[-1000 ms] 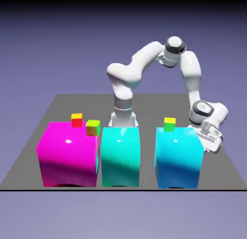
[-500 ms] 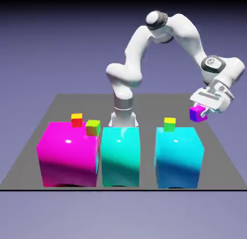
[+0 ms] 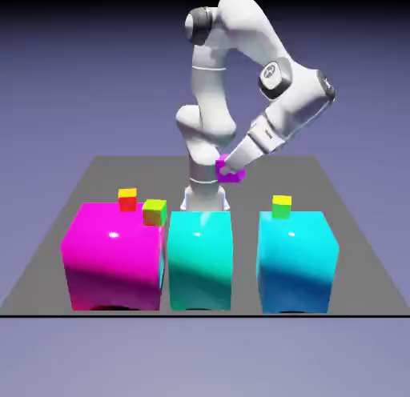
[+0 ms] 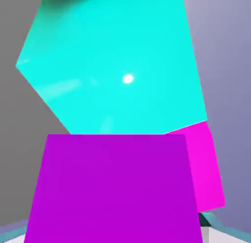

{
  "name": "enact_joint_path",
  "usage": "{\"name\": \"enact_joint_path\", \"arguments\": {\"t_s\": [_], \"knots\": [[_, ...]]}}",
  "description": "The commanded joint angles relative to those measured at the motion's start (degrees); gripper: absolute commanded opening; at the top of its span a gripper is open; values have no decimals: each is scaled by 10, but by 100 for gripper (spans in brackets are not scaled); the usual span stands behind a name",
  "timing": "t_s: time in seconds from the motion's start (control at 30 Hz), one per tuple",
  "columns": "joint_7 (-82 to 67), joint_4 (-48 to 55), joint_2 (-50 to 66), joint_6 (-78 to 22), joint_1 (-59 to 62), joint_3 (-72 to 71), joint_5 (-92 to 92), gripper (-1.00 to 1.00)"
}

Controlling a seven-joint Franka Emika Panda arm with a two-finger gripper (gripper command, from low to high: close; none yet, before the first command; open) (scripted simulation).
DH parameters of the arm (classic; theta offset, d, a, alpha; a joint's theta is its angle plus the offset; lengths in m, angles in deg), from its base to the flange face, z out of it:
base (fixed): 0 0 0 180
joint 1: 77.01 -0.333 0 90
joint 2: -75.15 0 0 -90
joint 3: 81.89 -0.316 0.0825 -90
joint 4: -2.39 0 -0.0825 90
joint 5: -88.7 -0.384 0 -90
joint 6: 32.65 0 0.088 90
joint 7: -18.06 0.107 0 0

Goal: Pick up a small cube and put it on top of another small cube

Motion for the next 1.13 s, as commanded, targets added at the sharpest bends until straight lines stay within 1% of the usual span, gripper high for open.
{"name": "enact_joint_path", "arguments": {"t_s": [0.0, 0.1, 0.17, 1.0, 1.03, 1.07, 1.1], "knots": [[9, 4, 21, -16, -6, 18, 15, -100], [38, 16, 83, -66, -7, 71, 58, -100], [45, 19, 98, -78, -8, 84, 68, -100], [17, -79, 38, 52, -455, 602, 34, -100], [17, -80, 37, 53, -458, 606, 33, -100], [17, -80, 37, 53, -458, 606, 33, 100], [17, -80, 37, 53, -458, 606, 33, 100]]}}
